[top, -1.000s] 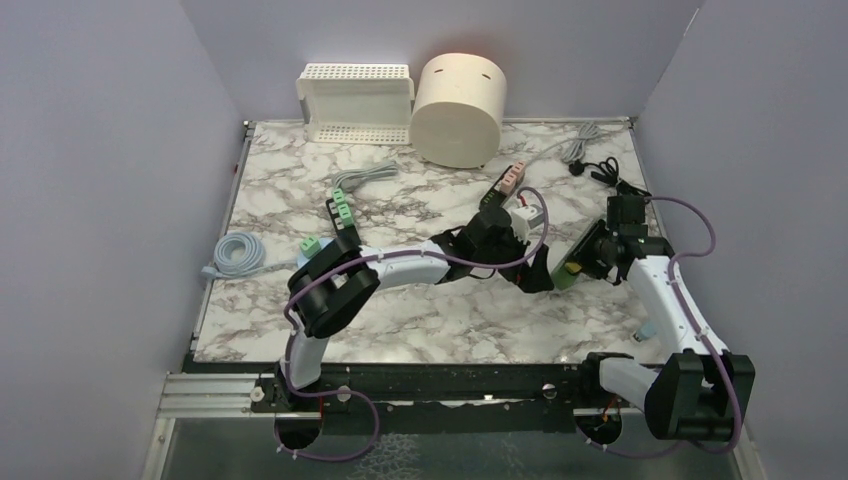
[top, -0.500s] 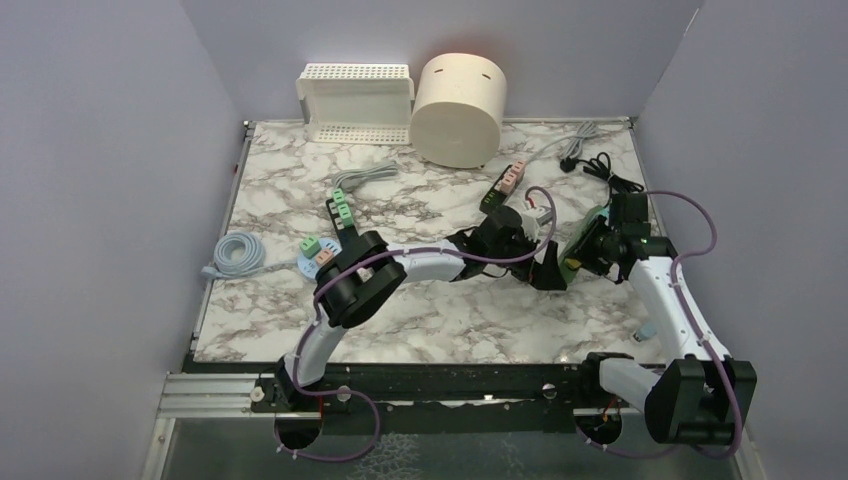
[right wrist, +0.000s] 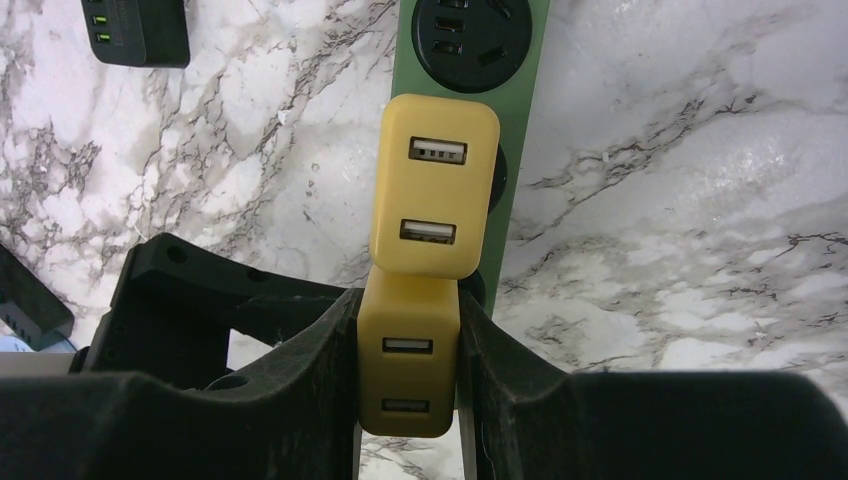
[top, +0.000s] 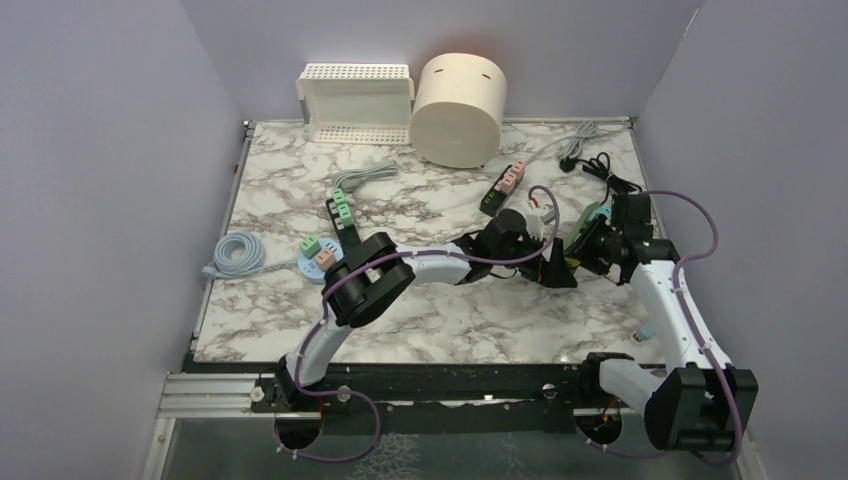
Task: Pull the plug off the socket
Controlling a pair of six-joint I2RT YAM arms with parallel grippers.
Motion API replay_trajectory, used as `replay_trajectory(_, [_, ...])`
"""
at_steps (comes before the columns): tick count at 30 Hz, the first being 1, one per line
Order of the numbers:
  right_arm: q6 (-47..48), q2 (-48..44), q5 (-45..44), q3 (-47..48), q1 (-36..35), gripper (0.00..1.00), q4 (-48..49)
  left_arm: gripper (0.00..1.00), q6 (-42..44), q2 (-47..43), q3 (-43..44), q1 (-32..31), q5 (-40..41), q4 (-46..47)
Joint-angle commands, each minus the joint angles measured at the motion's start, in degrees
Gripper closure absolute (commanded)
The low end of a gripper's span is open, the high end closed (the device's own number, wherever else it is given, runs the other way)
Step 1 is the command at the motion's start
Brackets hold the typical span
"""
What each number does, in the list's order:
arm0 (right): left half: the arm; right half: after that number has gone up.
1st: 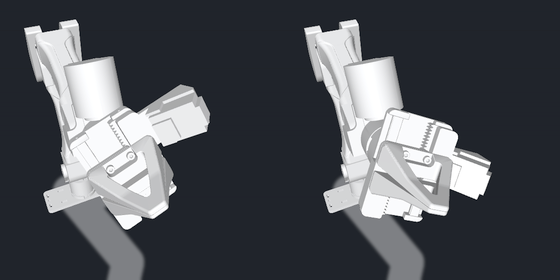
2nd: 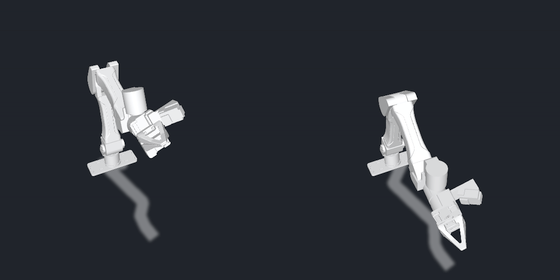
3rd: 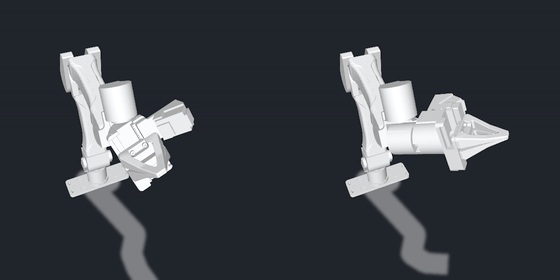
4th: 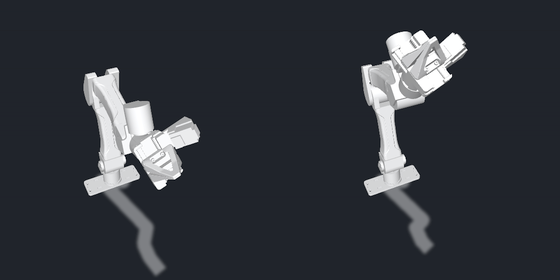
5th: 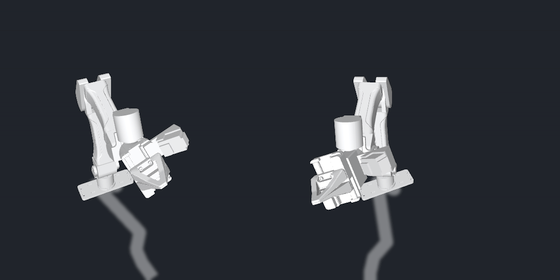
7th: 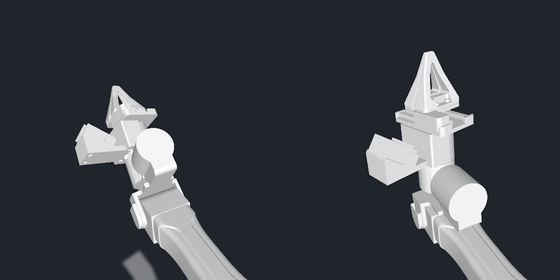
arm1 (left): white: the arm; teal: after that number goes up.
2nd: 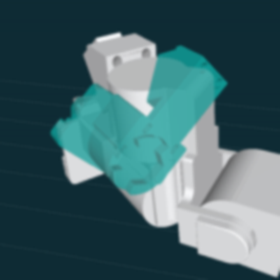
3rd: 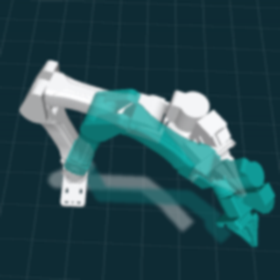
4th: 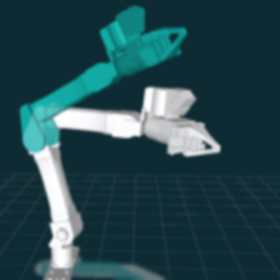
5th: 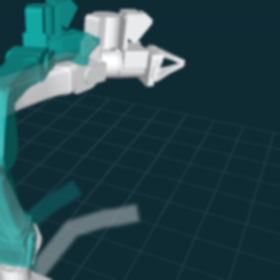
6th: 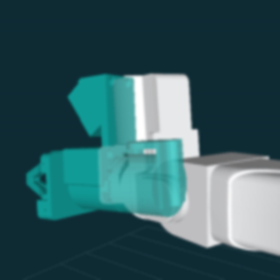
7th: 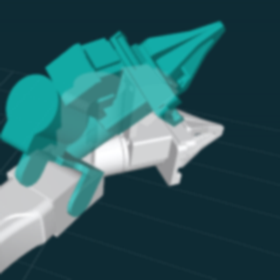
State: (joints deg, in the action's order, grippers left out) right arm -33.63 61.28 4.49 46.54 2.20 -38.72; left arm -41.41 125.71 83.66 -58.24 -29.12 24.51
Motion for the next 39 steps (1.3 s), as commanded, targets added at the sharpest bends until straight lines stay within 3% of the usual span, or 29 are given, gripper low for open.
replay_trajectory(1, [0.96, -2.08, 3.11, 1.07, -0.57, 0.99, 4.63, 0.18, -2.67, 1.25, 0.76, -0.39, -1.03, 4.89])
replay_trajectory(5, [1.02, -2.25, 3.37, 1.57, -0.61, 0.99, 4.36, 0.35, -4.83, 2.08, 0.39, -0.39, -1.84, 6.9])
replay_trajectory(8, [0.72, -2.47, 3.82, 1.7, -0.61, 0.99, 4.27, 0.65, -4.83, 2.15, 0.26, -0.38, -2.1, 7.81])
replay_trajectory(10, [0.5, -2.42, 4.23, 1.93, -0.61, 0.99, 4.1, 0.97, -5.17, 2.56, 0.63, -0.34, -2.61, 7.92])
replay_trajectory(11, [0.47, -2.42, 4.61, 2.12, -0.61, 0.99, 4.06, 1.0, -6.1, 2.87, 0.74, -0.38, -2.56, 7.91])
replay_trajectory(22, [1.46, -3.49, 7.61, 7.56, -0.77, 0.99, 0.42, 1.0, -9.67, 4.13, 0.32, 1.5, -1.37, 7.92])
replay_trajectory(27, [2.91, -3.55, 18.03, 8.6, -0.88, 0.99, 3.87, 1.0, -10.84, 4.75, 0.34, 3.14, -0.79, 7.7])
replay_trajectory(32, [4.86, -7.17, 31.62, 3.02, -0.88, 0.99, 12.93, 1.0, -11.84, 5.07, 1.03, 4.36, -1.21, 7.39])
replay_trajectory(39, [7.94, -14.38, 35.82, -5.73, -0.88, 0.99, 18.53, 1.0, -9.46, 5.07, 4.61, 5.81, -7.83, 7.43])
